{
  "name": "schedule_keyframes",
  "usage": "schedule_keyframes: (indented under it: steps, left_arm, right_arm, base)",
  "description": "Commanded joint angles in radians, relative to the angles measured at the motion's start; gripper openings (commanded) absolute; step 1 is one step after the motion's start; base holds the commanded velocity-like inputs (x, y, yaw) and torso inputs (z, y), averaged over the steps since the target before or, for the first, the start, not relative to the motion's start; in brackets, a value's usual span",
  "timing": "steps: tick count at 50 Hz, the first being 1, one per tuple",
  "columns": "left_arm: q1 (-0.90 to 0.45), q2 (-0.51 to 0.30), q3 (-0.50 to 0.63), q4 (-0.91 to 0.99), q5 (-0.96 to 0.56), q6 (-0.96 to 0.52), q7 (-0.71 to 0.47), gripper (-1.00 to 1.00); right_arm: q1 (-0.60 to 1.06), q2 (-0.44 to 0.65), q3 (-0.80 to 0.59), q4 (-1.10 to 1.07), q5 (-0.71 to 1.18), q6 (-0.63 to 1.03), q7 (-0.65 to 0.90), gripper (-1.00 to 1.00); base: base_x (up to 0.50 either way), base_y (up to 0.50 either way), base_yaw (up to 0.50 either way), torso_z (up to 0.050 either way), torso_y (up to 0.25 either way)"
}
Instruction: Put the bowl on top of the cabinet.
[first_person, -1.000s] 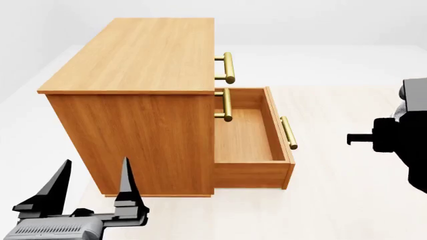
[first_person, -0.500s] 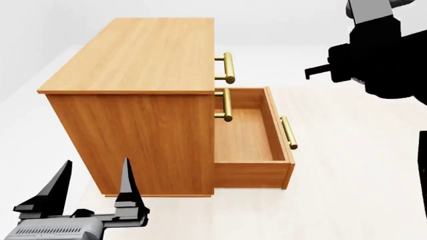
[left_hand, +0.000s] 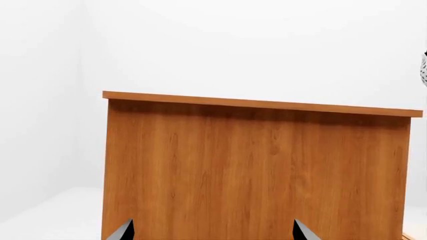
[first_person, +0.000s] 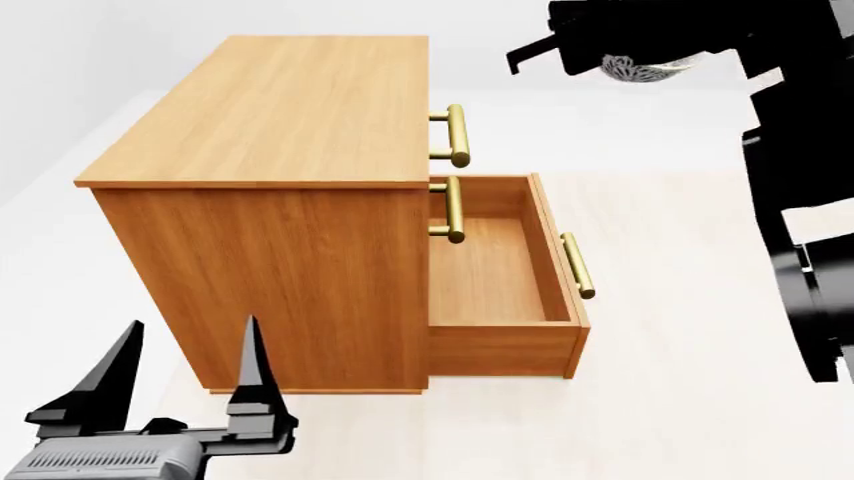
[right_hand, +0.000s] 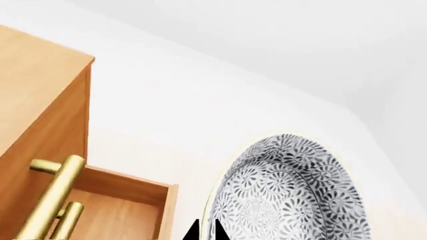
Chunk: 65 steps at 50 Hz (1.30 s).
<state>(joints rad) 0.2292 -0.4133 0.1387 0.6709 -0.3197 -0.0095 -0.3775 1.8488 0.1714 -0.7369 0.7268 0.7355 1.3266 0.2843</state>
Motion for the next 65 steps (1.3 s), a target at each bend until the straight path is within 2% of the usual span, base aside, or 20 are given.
schedule_keyframes:
  steps: [1,5,18,25,44,55,65]
  left_arm:
    - [0.0,-0.004,-0.001,0.0,-0.009,0.002,-0.001,1.0]
    - [-0.002,-0.005,-0.003,0.001,-0.014,0.001,-0.002,1.0]
    - [0.002,-0.009,-0.004,-0.001,-0.024,0.008,-0.002,1.0]
    - [0.001,-0.012,-0.006,0.003,-0.032,0.006,-0.003,1.0]
    - [0.008,-0.014,0.005,0.006,-0.03,0.012,-0.004,1.0]
    - [0.003,-0.021,-0.005,0.005,-0.051,0.01,-0.006,1.0]
    - [0.008,-0.026,-0.006,0.012,-0.059,0.013,-0.006,1.0]
  right_arm:
    - [0.132,-0.152,-0.088,0.212,-0.059,-0.074,-0.116,-1.0]
    - [0.17,-0.171,-0.15,0.229,0.017,-0.086,-0.102,-1.0]
    - [0.278,-0.171,-0.644,0.182,0.714,-0.253,0.08,-1.0]
    - [0.322,-0.171,-0.809,0.094,0.927,-0.324,0.143,-1.0]
    - [0.324,-0.171,-0.848,-0.124,1.093,-0.372,0.295,-1.0]
    - [0.315,-0.171,-0.848,-0.208,1.091,-0.396,0.312,-1.0]
    - [0.294,-0.171,-0.845,-0.25,1.053,-0.485,0.291,-1.0]
  base:
    - [0.0,0.0,0.0,0.0,0.0]
    - [0.0,0.0,0.0,0.0,0.0]
    - [0.0,0.0,0.0,0.0,0.001]
    - [0.0,0.0,0.0,0.0,0.0]
    - [0.0,0.0,0.0,0.0,0.001]
    - [0.0,0.0,0.0,0.0,0.0]
    - [0.0,0.0,0.0,0.0,0.001]
